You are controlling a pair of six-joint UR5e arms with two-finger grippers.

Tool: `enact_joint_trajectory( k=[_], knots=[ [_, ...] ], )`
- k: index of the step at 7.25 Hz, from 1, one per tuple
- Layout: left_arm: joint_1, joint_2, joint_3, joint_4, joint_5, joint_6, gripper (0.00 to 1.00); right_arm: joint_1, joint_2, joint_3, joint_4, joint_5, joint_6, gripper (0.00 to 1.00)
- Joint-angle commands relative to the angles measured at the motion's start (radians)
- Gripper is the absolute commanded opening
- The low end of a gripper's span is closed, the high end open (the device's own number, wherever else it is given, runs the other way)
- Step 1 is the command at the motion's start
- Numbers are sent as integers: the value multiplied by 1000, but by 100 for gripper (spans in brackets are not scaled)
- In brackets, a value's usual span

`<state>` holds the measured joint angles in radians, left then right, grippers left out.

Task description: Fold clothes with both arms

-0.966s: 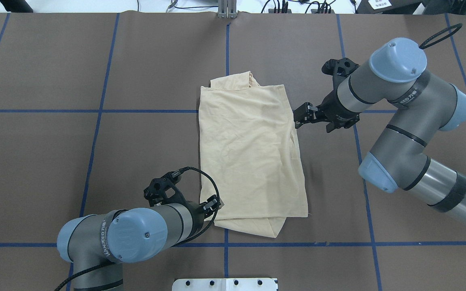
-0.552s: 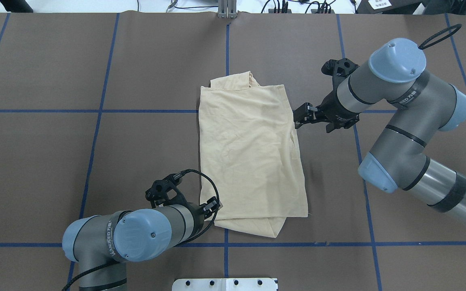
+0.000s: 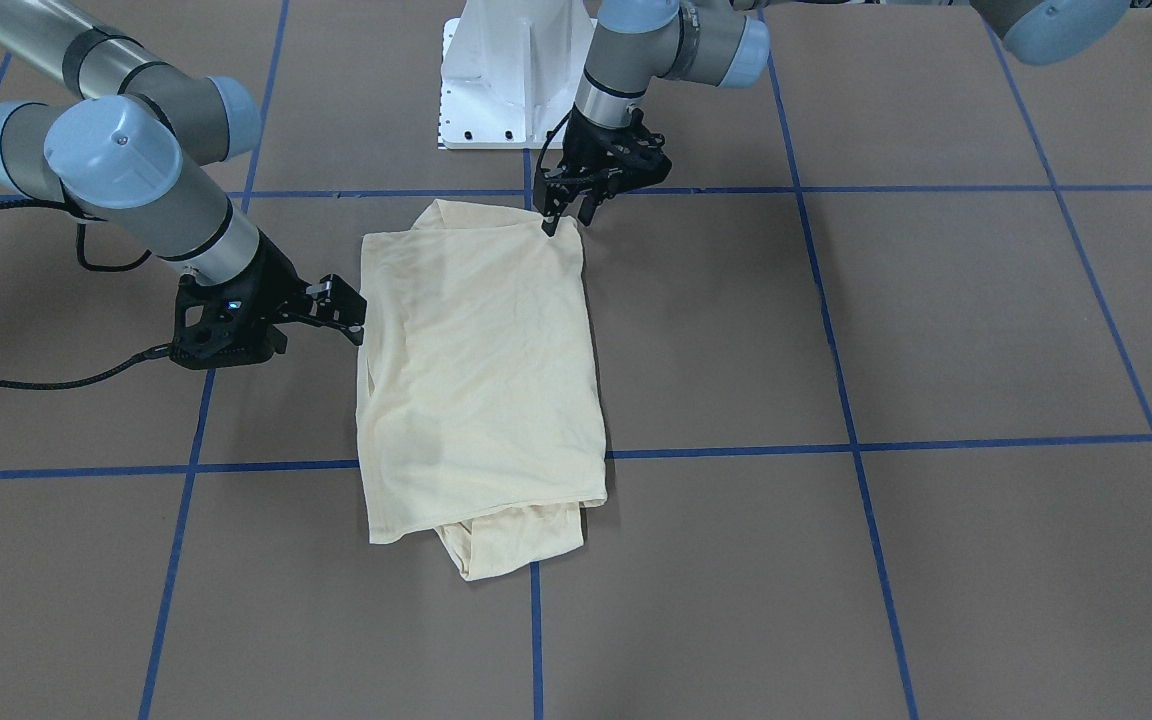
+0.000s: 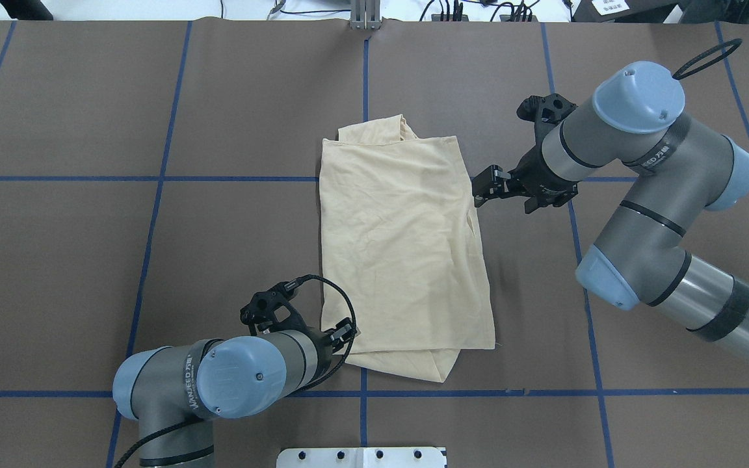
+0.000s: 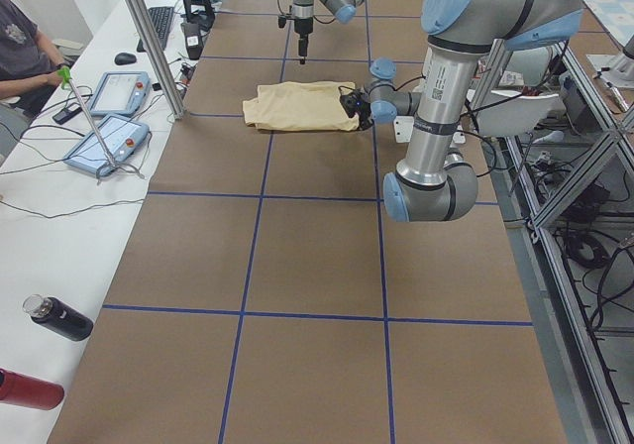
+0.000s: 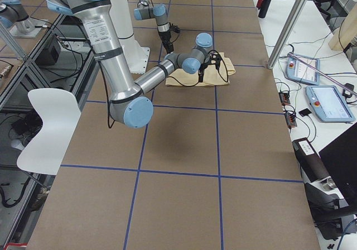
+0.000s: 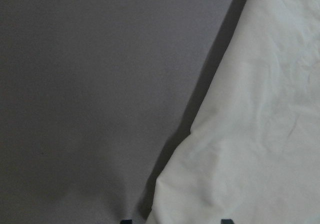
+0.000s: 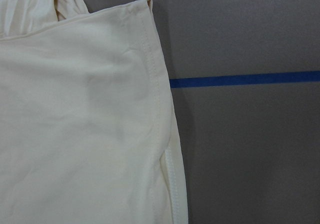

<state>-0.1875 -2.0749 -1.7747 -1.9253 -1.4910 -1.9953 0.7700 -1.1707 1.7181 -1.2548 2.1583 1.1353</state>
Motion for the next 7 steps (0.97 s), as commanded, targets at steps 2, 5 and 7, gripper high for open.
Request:
enact_joint_trajectory(
  k=[2, 5, 7],
  knots=[
    [0, -22, 37, 0, 0, -4, 68, 0, -3, 0, 0, 0, 0, 100],
    [-1, -22, 26, 2, 0, -8, 43, 0, -3, 1, 0, 2, 0, 100],
    [-3, -24, 17, 6, -2, -11, 0, 0, -3, 1, 0, 2, 0, 100]
  ],
)
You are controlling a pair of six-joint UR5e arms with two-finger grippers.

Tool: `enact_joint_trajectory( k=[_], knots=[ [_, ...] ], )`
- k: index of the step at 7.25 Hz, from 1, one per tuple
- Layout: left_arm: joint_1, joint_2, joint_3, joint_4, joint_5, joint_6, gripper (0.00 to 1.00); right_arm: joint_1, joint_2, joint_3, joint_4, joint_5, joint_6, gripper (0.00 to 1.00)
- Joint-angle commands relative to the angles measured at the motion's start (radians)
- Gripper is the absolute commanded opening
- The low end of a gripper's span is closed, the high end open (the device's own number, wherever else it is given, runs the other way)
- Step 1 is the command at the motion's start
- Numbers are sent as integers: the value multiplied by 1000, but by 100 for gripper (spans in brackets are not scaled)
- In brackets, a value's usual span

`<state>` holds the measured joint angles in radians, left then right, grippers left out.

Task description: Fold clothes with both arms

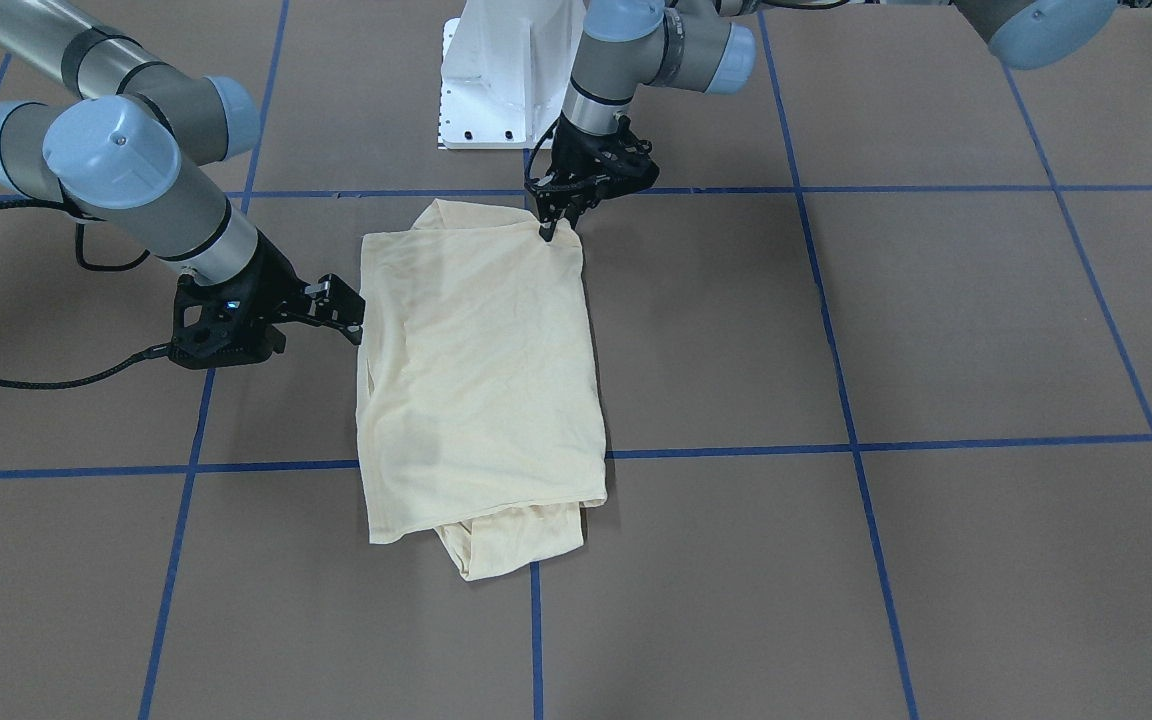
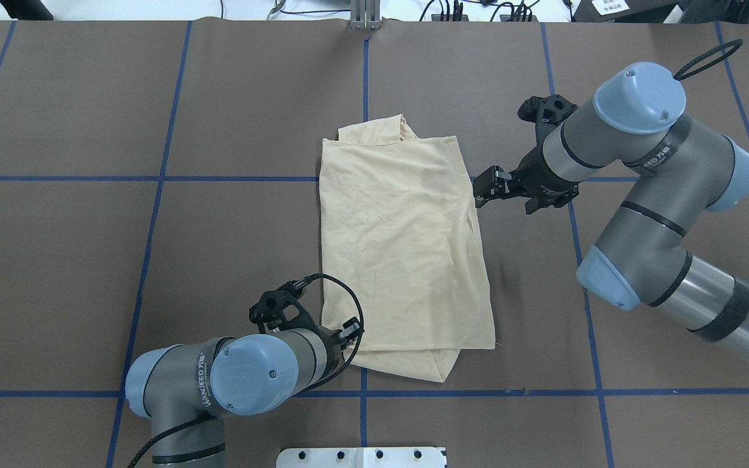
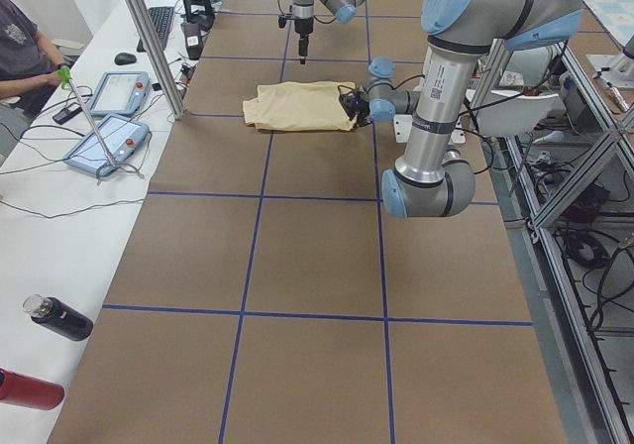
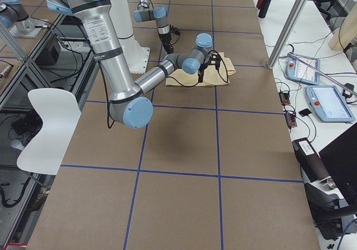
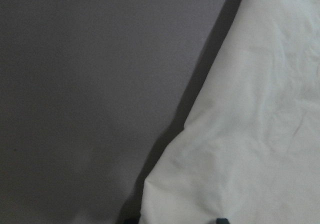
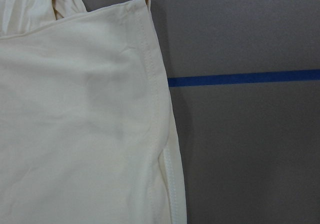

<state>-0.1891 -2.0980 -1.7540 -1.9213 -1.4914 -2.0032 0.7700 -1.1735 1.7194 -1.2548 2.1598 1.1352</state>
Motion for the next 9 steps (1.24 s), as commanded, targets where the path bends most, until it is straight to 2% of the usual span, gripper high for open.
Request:
enact_joint_trajectory(
  k=[1, 3, 4, 7, 9],
  knots=[
    [-3, -1, -7, 4, -1, -3, 0, 0, -2, -1, 0, -1, 0, 100],
    [-9, 6, -50, 5, -1, -3, 0, -6, -11, 8, 2, -1, 15, 100],
    [-10, 10, -77, 7, -1, -3, 0, -38, -11, 20, 6, -4, 131, 100],
    [-13, 10, -82, 7, -1, -3, 0, -202, -3, 72, 3, -128, 520, 100],
    [-13, 35, -73, -2, -1, -3, 0, -283, -11, 127, -49, -192, 644, 100]
  ],
)
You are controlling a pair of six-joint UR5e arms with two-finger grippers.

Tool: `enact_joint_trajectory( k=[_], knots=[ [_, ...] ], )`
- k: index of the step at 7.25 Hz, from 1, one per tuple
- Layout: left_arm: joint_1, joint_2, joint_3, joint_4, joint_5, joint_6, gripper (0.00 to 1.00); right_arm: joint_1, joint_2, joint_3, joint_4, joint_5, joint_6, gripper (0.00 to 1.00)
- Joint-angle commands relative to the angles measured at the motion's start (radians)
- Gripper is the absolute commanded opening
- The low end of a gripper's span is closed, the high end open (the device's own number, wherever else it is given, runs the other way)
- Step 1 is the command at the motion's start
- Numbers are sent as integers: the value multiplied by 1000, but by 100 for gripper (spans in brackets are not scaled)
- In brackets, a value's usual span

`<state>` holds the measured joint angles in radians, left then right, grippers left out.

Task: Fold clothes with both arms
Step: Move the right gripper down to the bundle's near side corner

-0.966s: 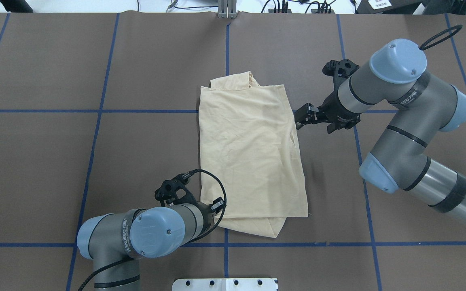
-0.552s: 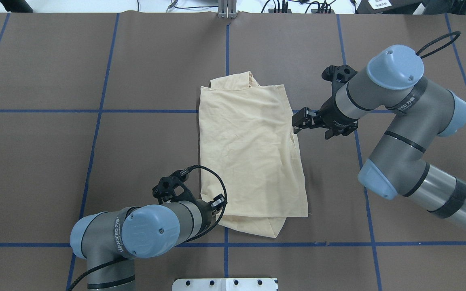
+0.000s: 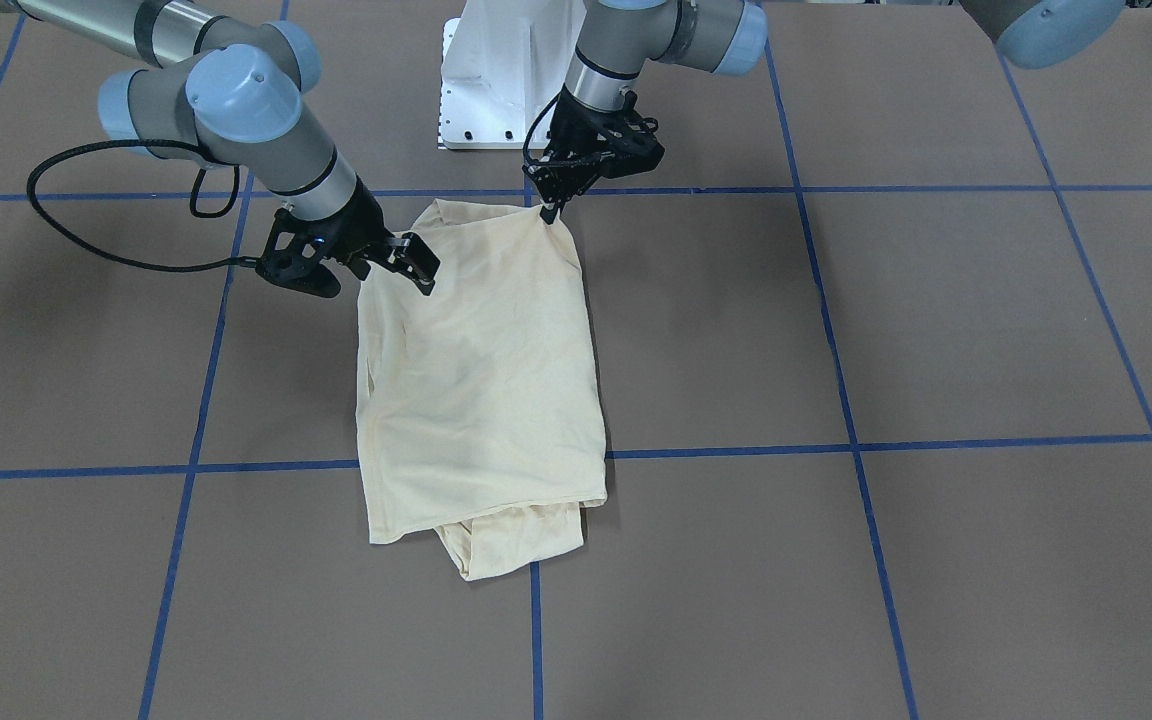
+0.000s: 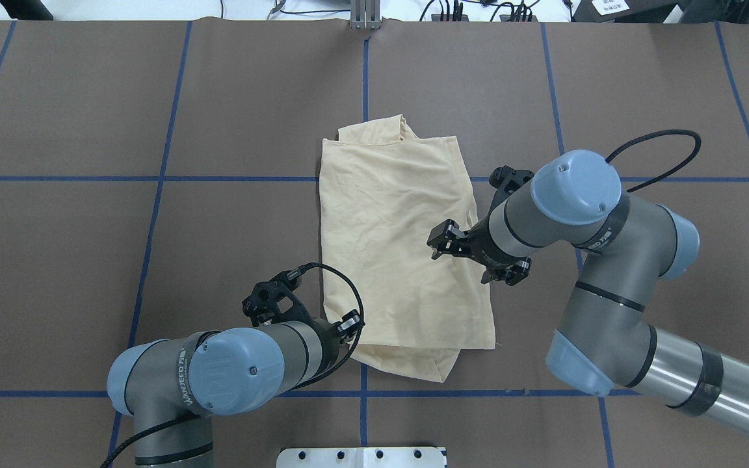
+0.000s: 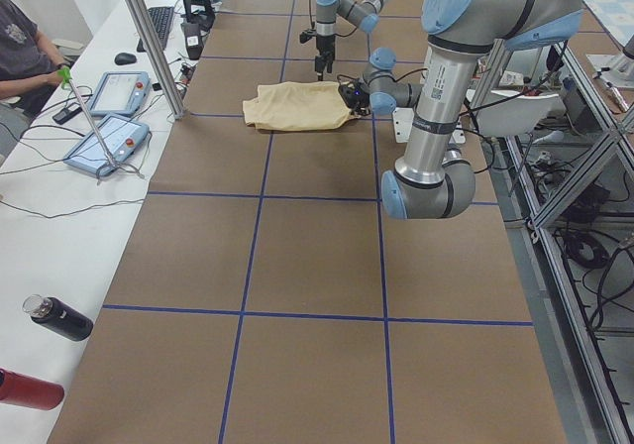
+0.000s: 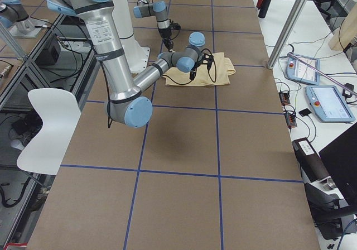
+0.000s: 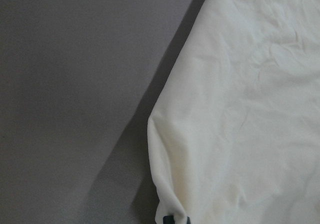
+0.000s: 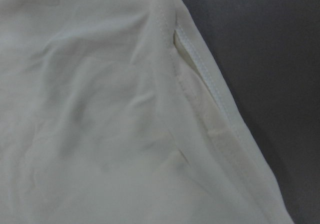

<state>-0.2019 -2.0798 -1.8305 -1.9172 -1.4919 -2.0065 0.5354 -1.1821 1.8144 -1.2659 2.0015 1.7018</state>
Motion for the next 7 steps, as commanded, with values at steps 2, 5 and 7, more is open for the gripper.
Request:
enact_joint_trajectory(
  k=[2, 5, 7],
  knots=[
    [1, 14, -9, -5, -2, 0, 0, -109, 12, 126, -261, -85, 107, 100],
    [1, 12, -33, 3, -1, 0, 0, -213, -2, 102, -270, -191, 110, 100],
    [2, 10, -33, 3, -2, 0, 0, -216, 1, 79, -268, -191, 110, 100]
  ],
)
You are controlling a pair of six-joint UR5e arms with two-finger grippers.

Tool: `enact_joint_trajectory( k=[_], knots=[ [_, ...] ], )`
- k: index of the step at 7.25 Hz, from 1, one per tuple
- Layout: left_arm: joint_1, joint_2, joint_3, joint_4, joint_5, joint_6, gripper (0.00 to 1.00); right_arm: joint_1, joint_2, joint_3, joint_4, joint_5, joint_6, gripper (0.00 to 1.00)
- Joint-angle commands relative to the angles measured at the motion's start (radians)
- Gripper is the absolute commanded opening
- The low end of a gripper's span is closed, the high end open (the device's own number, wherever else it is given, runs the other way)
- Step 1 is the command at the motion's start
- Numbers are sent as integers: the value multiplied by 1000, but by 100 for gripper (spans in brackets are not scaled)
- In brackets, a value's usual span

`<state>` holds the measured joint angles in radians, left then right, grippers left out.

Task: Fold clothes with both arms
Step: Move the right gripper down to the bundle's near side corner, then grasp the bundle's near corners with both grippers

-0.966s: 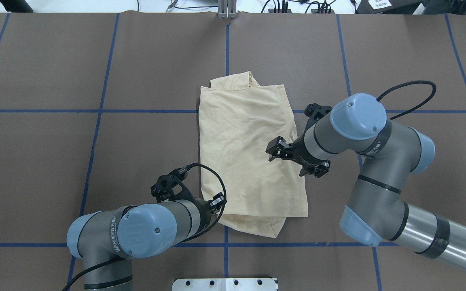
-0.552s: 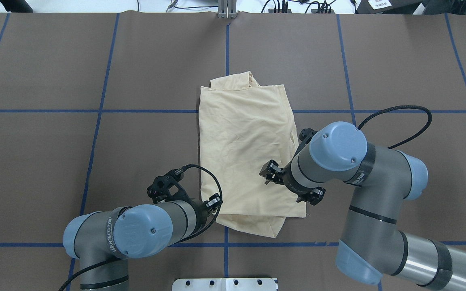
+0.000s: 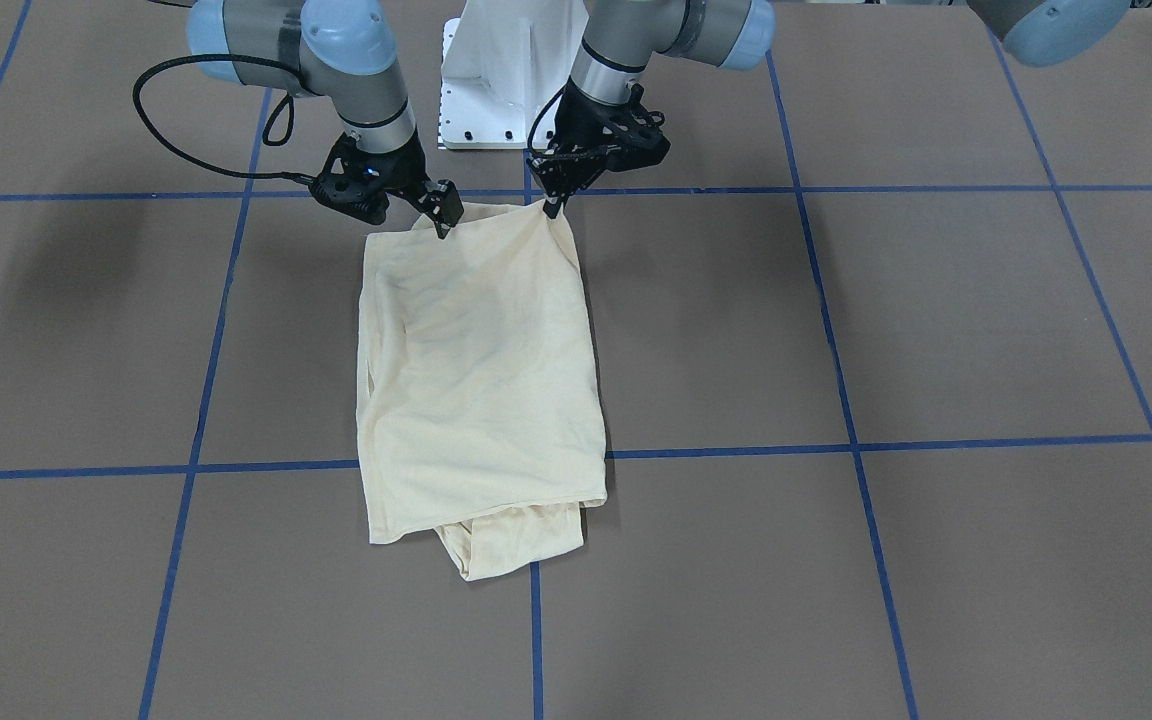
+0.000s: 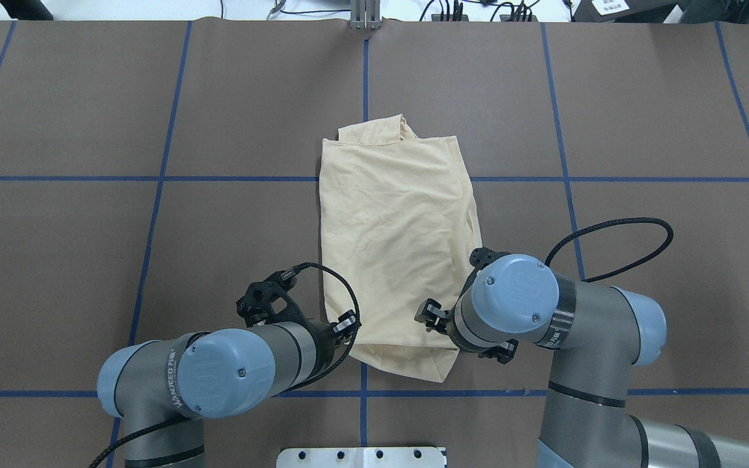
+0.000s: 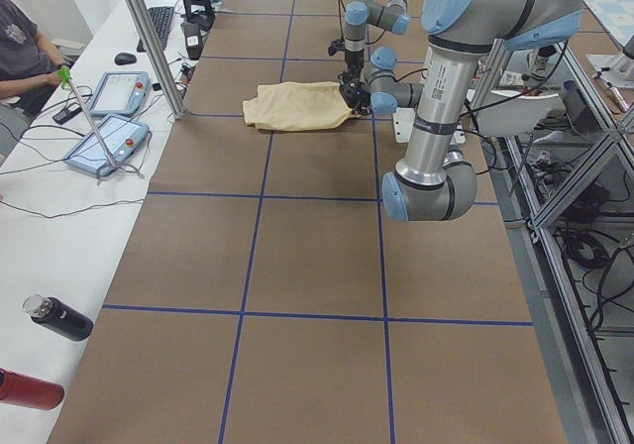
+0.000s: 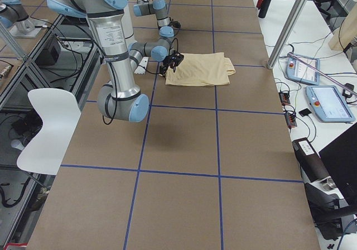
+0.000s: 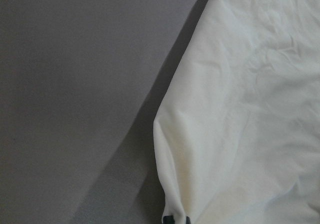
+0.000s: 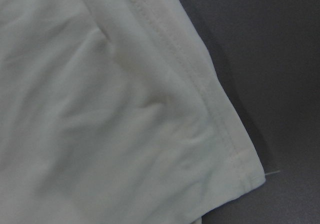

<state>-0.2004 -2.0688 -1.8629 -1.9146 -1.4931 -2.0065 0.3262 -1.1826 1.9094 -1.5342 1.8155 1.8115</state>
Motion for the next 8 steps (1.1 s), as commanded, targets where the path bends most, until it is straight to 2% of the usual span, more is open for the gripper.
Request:
enact_joint_trajectory(
  k=[1, 6, 7, 8],
  knots=[
    [1, 0, -1, 0, -1, 0, 0, -7, 0, -26, 2, -4, -3, 100],
    [-1, -4, -2, 2, 1, 0, 0, -27, 12, -67, 9, -2, -3, 97],
    [-1, -4, -2, 2, 1, 2, 0, -27, 12, -66, 9, -1, -3, 90],
    [-1, -4, -2, 2, 1, 2, 0, -24, 12, -60, 9, 1, -3, 72]
  ],
)
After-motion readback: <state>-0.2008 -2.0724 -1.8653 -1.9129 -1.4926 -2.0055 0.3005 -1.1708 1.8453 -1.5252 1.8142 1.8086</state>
